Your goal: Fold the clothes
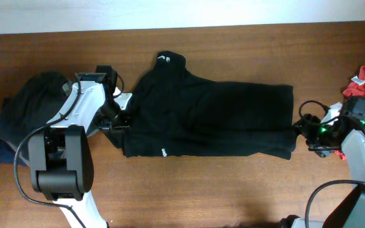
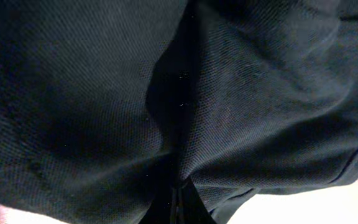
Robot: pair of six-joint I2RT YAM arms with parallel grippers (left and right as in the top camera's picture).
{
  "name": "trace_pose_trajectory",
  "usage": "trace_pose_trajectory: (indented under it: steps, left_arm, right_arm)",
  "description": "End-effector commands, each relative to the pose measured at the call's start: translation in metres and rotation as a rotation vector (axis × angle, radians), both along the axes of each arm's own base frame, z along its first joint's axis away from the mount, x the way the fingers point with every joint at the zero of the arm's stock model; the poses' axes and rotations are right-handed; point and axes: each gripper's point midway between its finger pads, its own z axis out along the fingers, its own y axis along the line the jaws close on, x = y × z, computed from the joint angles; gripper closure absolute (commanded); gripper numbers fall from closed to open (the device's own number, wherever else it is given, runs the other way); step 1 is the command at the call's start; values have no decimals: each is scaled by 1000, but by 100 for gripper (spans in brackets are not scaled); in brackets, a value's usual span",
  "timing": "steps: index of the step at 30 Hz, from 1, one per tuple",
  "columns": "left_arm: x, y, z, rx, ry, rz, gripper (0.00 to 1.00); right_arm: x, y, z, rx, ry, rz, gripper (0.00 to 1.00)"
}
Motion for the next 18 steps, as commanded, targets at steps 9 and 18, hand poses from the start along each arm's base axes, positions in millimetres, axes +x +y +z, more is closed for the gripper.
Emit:
trace_pose_trajectory:
  steps: [9, 18]
  left_arm:
    - [7, 2, 12, 10, -46, 14, 97]
    - [7, 2, 12, 9, -46, 14, 96]
  right_arm:
    - [-4, 41, -33, 52, 160, 70, 39]
    - [3, 49, -37, 75, 155, 65, 54]
